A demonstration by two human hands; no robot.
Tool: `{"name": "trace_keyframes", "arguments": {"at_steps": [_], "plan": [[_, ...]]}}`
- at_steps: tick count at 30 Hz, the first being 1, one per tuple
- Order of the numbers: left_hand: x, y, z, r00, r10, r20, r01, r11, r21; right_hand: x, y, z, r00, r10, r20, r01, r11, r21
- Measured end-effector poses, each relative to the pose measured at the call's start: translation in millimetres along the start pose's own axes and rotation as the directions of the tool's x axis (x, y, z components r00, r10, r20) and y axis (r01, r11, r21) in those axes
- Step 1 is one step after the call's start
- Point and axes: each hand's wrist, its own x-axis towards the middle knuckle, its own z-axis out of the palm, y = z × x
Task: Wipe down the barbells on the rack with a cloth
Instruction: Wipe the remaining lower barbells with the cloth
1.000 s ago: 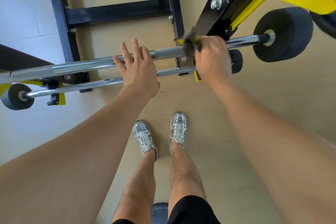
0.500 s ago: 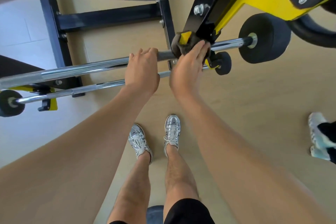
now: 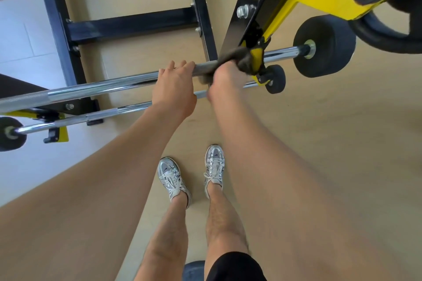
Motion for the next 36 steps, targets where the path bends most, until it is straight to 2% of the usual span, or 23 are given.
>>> {"name": "trace_keyframes", "arguments": {"at_steps": [1,3,4,6,9,10,11,12,13,14,15,17,18,20,23,25,27,29,30,31,33,36], "plan": [[0.2,-1.1,0.8,1.0,0.013,0.0,-0.013,1.0,-0.003,-7.5,13.2,7.5,0.998,0.041,0.054,-0.039,0.999,-0.029],[0.8,-6.7,4.3,0.998,0.059,-0.01,-0.059,0.998,-0.024,-19.4,40.6,14.6,0.954,0.093,0.284,-0.056,0.989,-0.135],[0.2,-10.6,6.2,0.996,0.088,-0.019,-0.089,0.996,-0.029,-19.3,44.5,12.9,0.949,0.068,0.309,-0.022,0.988,-0.15],[-0.2,-16.5,8.7,0.99,0.139,-0.021,-0.14,0.989,-0.036,-8.0,35.8,3.1,0.962,-0.006,0.272,0.046,0.989,-0.143],[-0.8,-17.9,3.8,0.992,0.119,0.027,-0.117,0.991,-0.066,13.6,3.0,-17.7,0.999,-0.055,0.0,0.054,0.995,-0.078],[-1.4,-17.0,0.8,0.995,0.093,0.043,-0.09,0.994,-0.07,18.1,-5.4,-23.7,0.99,-0.141,-0.03,0.138,0.986,-0.09],[-2.0,-15.8,-1.9,0.996,0.077,0.054,-0.073,0.995,-0.073,20.4,-11.0,-26.9,0.99,-0.137,-0.028,0.136,0.99,-0.022],[-3.3,-14.4,-3.9,0.996,0.068,0.062,-0.063,0.995,-0.081,18.0,-8.8,-28.0,0.993,-0.118,0.02,0.118,0.992,-0.032],[-4.1,-12.9,-5.1,0.996,0.061,0.066,-0.055,0.994,-0.09,14.0,-4.4,-22.1,0.995,-0.005,0.101,-0.01,0.989,0.146],[-4.4,-11.2,-5.9,0.996,0.052,0.067,-0.045,0.994,-0.096,7.0,3.0,-12.8,0.99,0.021,0.136,-0.045,0.984,0.17],[-4.4,-10.3,-5.4,0.996,0.042,0.073,-0.034,0.994,-0.103,4.9,11.3,-2.7,0.97,0.114,0.216,-0.154,0.972,0.175],[-4.8,-10.4,-3.9,0.997,0.025,0.079,-0.015,0.993,-0.116,-0.4,21.5,-1.8,0.94,0.111,0.323,-0.155,0.981,0.114],[-5.2,-10.9,-3.1,0.997,0.025,0.077,-0.015,0.993,-0.119,0.6,20.3,-7.2,0.941,0.096,0.325,-0.126,0.99,0.071],[-6.0,-11.3,-0.8,0.996,0.03,0.08,-0.019,0.992,-0.128,20.7,7.0,-22.6,0.947,0.069,0.314,-0.103,0.991,0.091],[-5.8,-11.5,1.6,0.997,0.029,0.075,-0.019,0.991,-0.133,41.1,-16.2,-30.1,0.975,0.08,0.205,-0.134,0.954,0.269],[-5.1,-11.1,2.9,0.996,0.03,0.078,-0.02,0.992,-0.127,31.1,-4.5,-16.9,0.977,0.083,0.197,-0.127,0.966,0.223],[-3.6,-10.9,4.0,0.996,0.034,0.077,-0.023,0.99,-0.14,14.7,32.4,-1.2,0.941,0.072,0.329,-0.093,0.994,0.048],[-2.9,-13.3,5.1,0.999,0.025,0.041,-0.018,0.986,-0.164,7.8,65.9,6.5,0.85,0.141,0.507,-0.171,0.985,0.013],[-3.4,-15.5,4.9,0.999,0.024,0.035,-0.017,0.985,-0.174,7.7,67.9,4.7,0.841,0.142,0.522,-0.178,0.984,0.02],[-3.8,-17.4,5.0,0.999,0.028,0.044,-0.02,0.983,-0.18,13.0,61.1,0.5,0.85,0.149,0.505,-0.197,0.979,0.043],[-4.2,-22.0,3.6,0.997,0.025,0.069,-0.011,0.981,-0.195,39.0,39.5,-10.1,0.916,0.109,0.385,-0.178,0.973,0.148],[-5.5,-26.1,0.5,0.996,0.014,0.087,0.007,0.971,-0.239,46.3,16.1,-17.7,0.958,0.017,0.288,-0.161,0.86,0.485]]}}
